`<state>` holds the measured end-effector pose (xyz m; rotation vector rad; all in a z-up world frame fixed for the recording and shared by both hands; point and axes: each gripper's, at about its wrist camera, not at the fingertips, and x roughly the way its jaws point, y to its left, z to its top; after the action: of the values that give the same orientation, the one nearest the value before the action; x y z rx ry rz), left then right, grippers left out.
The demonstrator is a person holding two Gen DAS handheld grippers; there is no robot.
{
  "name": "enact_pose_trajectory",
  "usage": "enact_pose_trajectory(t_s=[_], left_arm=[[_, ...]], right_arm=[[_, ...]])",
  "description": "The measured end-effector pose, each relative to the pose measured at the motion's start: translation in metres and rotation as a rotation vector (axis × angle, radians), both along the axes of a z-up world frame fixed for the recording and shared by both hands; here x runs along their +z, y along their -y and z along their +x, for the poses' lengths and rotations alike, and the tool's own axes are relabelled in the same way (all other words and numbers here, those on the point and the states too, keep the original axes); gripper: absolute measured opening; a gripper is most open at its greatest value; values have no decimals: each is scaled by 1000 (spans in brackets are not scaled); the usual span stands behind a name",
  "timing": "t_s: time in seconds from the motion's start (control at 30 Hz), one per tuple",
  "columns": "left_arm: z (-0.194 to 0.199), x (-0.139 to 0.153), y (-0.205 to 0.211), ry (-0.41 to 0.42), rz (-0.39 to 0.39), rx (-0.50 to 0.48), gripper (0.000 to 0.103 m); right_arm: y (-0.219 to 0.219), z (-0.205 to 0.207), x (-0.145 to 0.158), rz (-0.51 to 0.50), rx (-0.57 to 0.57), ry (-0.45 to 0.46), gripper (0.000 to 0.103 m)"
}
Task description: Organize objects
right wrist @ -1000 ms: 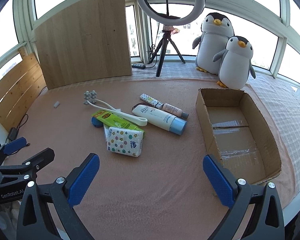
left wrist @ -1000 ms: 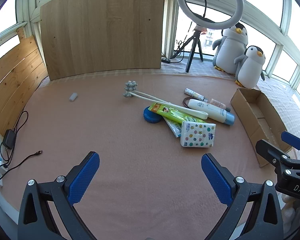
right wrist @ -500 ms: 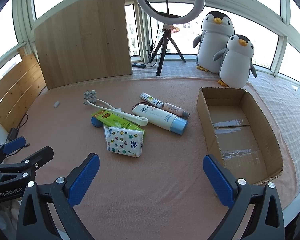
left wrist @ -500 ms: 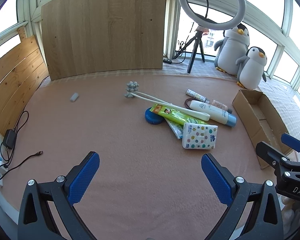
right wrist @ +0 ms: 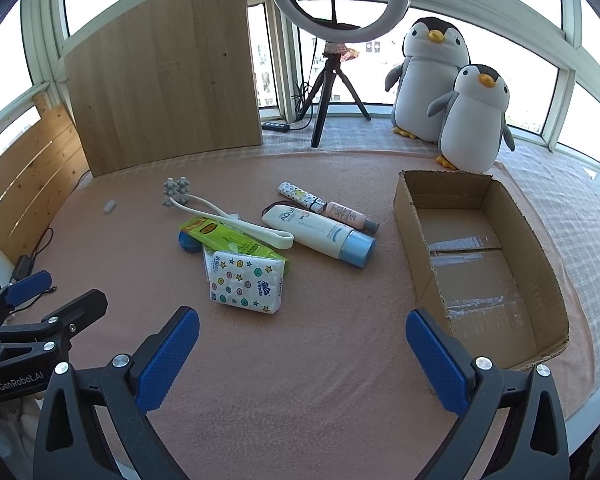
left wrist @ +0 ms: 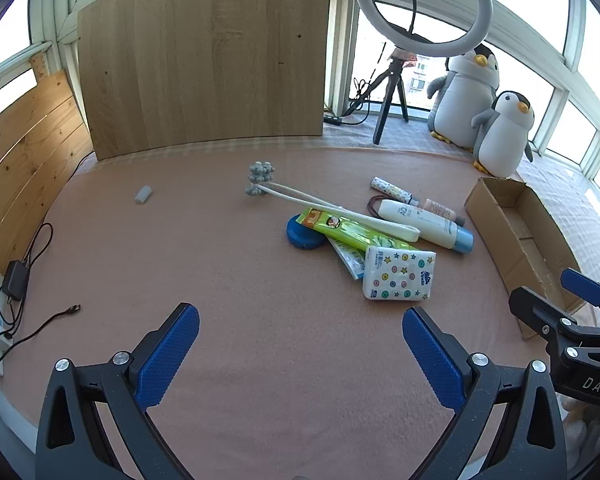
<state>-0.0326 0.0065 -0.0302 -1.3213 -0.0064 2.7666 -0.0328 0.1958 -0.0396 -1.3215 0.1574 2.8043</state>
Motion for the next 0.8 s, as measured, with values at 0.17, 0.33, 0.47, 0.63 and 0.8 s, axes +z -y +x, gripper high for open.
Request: enact_pose_trajectory(t_s=[0.17,0.33,0.47,0.63,0.8], left_arm=[[-4,-2,-2,5,-1,-4,103],[-7,-4,-3,10,-1,-7,103],[-9,-5,-4,10,-2,-10,103],[-13,-8,-5,14,-5,-9,103],[-16,-11,-8,17,-5,-14,103]], right_arm=[[-3,-3,-3,-1,-5,8,102],[-4,-4,-5,-2,-6,12,102],[-5,-6,-6,-2,-5,15,102],[-6,-9,-9,0,-7,21,102],[-8,-11,-11,-2,-8,25,102]])
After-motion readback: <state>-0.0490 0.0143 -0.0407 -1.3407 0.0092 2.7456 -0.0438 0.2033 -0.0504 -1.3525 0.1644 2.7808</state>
